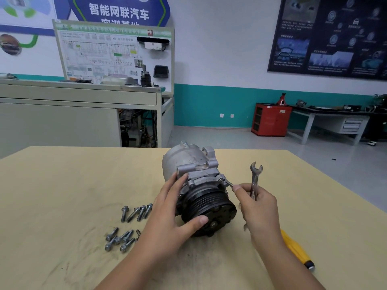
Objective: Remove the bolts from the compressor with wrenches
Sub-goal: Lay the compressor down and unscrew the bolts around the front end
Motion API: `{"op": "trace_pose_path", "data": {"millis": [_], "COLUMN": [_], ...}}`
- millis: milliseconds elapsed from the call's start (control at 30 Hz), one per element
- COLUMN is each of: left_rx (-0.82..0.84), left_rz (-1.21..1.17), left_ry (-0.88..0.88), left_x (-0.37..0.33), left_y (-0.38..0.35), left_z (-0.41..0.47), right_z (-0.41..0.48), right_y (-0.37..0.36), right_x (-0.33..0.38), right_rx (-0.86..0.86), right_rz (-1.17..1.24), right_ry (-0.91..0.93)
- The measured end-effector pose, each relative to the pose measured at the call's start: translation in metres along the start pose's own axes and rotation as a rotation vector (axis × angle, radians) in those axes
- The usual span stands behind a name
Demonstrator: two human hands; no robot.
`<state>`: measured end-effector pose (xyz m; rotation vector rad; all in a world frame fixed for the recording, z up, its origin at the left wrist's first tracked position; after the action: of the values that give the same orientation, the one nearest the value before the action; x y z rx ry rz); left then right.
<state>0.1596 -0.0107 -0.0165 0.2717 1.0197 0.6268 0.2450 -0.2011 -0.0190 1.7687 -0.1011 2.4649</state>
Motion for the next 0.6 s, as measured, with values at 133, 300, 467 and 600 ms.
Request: {"op": "trace_pose_path", "data": {"millis": [133, 300, 467, 600], "left_rx": [-0.095, -0.372, -0.322, -0.255], "left_rz": [0.04, 0.202, 0.09, -0.099], "left_ry": [-0.002, -0.153, -0.256, -0.173], "left_x": [-0.009, -0.026, -0.035, -0.034], "left_y": [0.006, 0.025, 0.024, 0.023], "left_z": [-0.001, -0.005, -0.005, -0.004], "right_z": [-0.011, -0.039, -0.053, -0.053], "right_y": [-0.009, -0.023, -0.031, -0.029], "right_x": [0.019, 0.044, 0.051, 0.052], "right_rx": [0.154, 0.327, 0.375, 0.36], "right_rz": [0.034, -0.085, -0.167, -0.185], "right_ry": [0.117, 0.479, 0.66, 0.66]}}
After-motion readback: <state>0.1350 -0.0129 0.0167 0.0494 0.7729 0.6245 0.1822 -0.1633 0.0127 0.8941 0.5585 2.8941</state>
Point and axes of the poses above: each hand's wrist, its own z-axis towards the middle knuckle, its own y-axis out of the back of the hand, x = y × z, the point moved 6 cm from there along z, towards the middle knuckle, and after that the axes turned 1 degree about -y, right-handed, at the moved point
